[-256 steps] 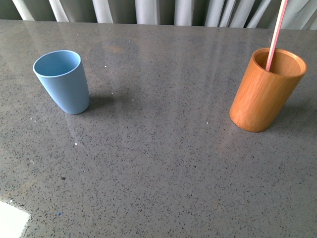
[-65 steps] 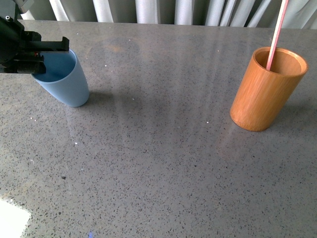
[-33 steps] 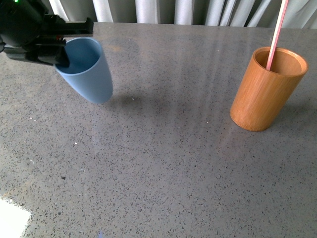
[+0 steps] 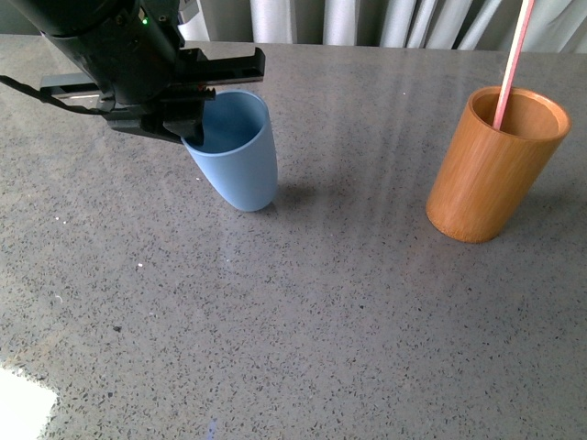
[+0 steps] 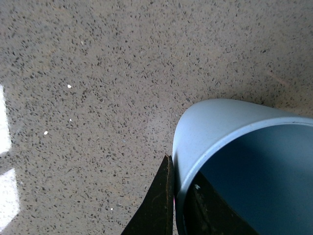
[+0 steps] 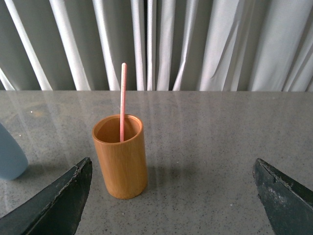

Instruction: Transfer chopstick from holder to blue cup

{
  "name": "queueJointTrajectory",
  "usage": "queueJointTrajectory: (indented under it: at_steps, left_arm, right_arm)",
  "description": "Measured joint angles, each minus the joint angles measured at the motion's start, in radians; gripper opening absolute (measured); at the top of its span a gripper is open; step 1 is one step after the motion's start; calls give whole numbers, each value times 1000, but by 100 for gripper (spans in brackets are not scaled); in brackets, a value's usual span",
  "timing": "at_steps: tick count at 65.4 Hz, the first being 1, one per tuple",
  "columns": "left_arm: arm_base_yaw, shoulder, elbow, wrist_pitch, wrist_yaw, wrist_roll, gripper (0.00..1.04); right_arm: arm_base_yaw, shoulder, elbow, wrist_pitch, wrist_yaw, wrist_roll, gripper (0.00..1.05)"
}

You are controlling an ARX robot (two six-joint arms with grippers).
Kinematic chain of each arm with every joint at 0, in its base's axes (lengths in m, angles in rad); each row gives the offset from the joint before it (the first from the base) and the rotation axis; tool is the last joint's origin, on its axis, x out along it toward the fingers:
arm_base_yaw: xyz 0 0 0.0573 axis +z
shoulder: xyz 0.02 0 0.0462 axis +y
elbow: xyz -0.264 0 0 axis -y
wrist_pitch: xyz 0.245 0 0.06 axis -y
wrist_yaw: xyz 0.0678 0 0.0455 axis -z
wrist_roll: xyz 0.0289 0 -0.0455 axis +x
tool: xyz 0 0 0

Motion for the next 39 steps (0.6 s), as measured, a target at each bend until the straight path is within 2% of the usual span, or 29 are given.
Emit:
queueJointTrajectory:
  at_steps: [39]
  left_arm:
    - [-27, 58, 61, -28, -23, -39, 3]
  right_arm:
    - [0, 0, 0, 0, 0, 0, 96]
